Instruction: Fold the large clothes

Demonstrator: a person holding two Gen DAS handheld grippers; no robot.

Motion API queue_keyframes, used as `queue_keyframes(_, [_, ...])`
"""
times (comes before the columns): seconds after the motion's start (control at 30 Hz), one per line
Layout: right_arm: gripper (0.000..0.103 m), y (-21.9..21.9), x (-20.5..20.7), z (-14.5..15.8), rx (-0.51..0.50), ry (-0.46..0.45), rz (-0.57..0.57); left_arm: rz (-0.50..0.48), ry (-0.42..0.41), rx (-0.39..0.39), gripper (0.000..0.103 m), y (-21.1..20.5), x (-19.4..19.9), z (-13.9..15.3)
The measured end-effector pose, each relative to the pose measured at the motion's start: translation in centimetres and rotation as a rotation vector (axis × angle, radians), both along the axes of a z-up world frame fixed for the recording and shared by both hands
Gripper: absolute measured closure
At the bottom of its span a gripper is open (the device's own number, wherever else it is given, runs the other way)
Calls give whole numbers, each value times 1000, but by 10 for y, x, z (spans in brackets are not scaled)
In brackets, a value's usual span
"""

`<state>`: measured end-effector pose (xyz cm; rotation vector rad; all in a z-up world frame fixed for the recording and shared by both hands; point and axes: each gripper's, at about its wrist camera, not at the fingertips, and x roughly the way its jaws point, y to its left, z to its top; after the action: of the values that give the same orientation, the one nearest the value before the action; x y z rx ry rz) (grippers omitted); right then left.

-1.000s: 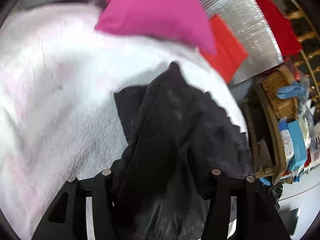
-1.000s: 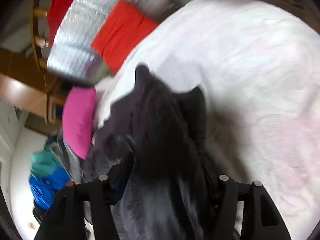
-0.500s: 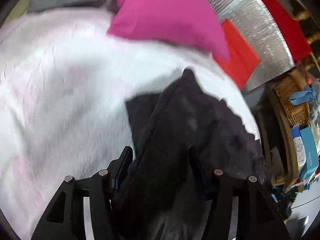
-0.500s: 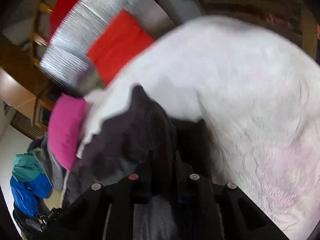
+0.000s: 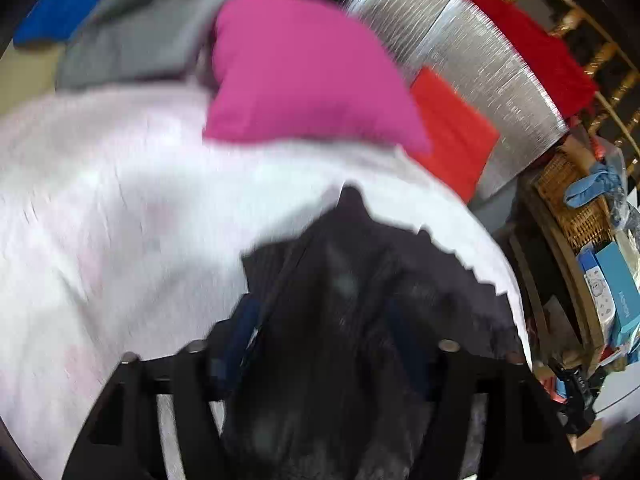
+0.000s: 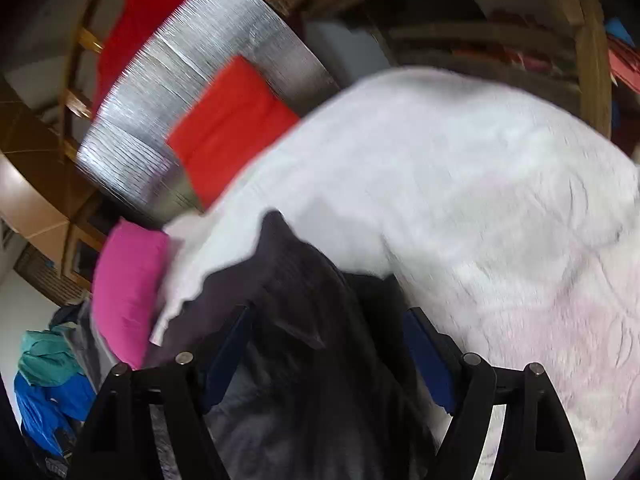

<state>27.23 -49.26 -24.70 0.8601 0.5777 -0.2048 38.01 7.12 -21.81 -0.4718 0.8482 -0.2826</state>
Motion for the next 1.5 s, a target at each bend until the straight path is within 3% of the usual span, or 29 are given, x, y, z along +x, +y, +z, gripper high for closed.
queue_keyframes(0.07, [22,0,3,0,8,0,21,34,-53,17,27,1,0,4])
queue_keyframes(0.13, [22,0,14,-1,-5,15,38,45,-55,20,26,-1,8,1])
queue_keyframes(0.3, [22,5,48,-6,-44,60,62,32,76,-14,26,-14,40,-31])
queue_keyframes(0.37, [24,6,61,-13,-32,97,70,29,112,7,27,-22,47,-39])
queue_keyframes(0.4, [30,6,68,-17,-28,118,73,29,126,21,27,-24,50,-42])
queue_keyframes(0.5, [68,5,82,-29,-49,211,71,17,166,40,32,-33,57,-51])
queue_keyframes(0.6, [75,0,79,-24,-45,180,35,17,166,89,33,-38,60,-53])
queue_keyframes(0.7, [75,2,82,-27,-80,209,46,21,186,186,33,-48,62,-60])
queue_keyframes(0.77, [73,5,87,-37,-74,245,77,15,154,250,33,-57,57,-54])
queue_keyframes(0.87, [68,8,76,-18,-104,207,80,15,85,360,33,-70,46,-42])
queue_keyframes(0.93, [33,14,63,-2,-147,171,69,16,37,427,33,-78,36,-34])
queue_keyframes(0.97, [30,18,56,7,-180,150,60,19,10,449,33,-81,31,-29])
queue_keyframes(1.07, [30,38,34,33,-325,107,71,37,-78,499,33,-88,19,-14])
queue_keyframes(1.13, [30,48,23,40,-366,103,91,46,-124,506,33,-90,10,-5])
queue_keyframes(1.3, [30,71,2,41,-363,99,169,60,-222,519,32,-98,-12,15])
queue_keyframes(1.5, [30,98,-18,38,-389,94,249,56,-257,505,32,-104,-29,22])
